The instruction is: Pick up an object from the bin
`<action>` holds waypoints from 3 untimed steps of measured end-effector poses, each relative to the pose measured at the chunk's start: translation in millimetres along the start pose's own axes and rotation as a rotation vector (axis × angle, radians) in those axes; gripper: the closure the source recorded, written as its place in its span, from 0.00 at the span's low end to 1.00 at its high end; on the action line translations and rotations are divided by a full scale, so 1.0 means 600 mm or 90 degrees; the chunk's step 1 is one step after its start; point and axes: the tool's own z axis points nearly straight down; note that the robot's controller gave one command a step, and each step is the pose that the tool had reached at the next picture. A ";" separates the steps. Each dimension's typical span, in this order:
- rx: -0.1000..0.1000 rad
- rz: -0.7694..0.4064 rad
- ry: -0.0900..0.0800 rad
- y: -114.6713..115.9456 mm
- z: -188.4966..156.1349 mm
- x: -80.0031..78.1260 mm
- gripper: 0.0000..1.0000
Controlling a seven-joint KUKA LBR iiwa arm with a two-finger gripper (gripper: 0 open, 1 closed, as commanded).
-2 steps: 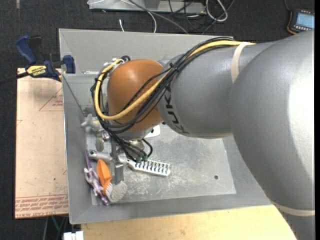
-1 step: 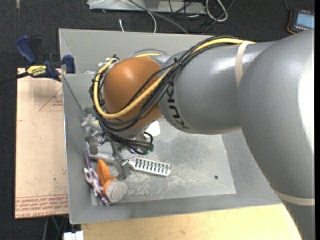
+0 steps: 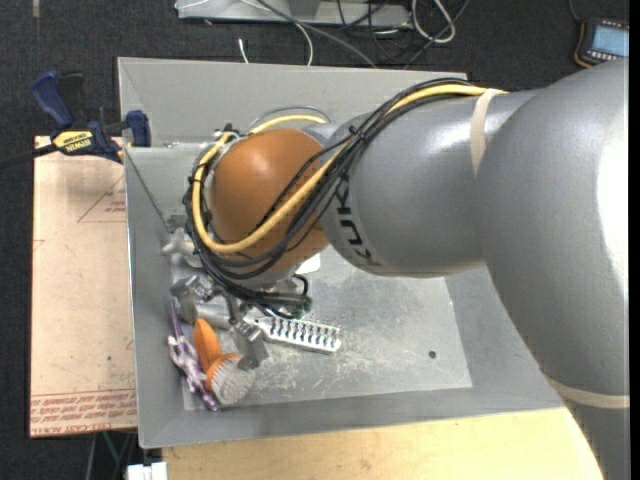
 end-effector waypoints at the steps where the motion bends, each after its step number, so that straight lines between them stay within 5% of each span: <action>1: -0.001 0.000 0.002 0.016 0.030 0.010 0.00; 2: -0.003 -0.065 0.003 0.010 -0.020 0.022 0.00; 3: -0.003 0.018 0.003 0.011 -0.034 0.022 0.00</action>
Offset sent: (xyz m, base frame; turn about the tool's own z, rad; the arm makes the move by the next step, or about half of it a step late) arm -0.0170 -0.0092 0.0324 0.0708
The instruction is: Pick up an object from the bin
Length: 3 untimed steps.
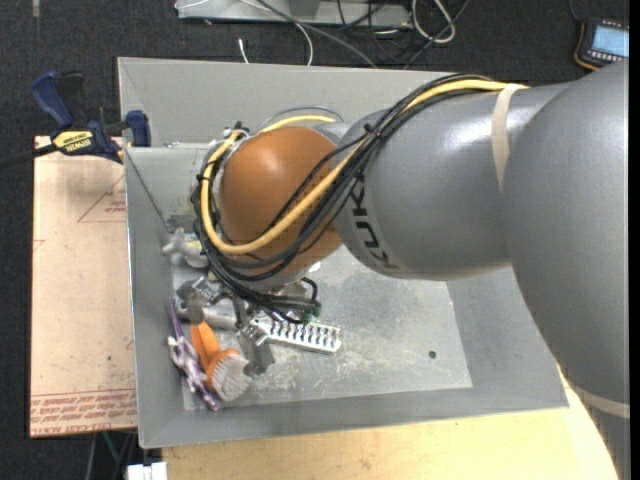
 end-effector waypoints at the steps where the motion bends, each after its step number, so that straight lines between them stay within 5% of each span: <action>1: 0.001 -0.163 -0.002 -0.016 0.116 0.005 0.00; 2: -0.001 0.036 -0.004 -0.037 0.103 -0.007 0.00; 3: -0.001 -0.175 -0.003 -0.022 0.141 0.009 1.00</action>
Offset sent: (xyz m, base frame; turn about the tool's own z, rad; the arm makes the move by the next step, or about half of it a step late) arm 0.0280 -0.0167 -0.0348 0.2927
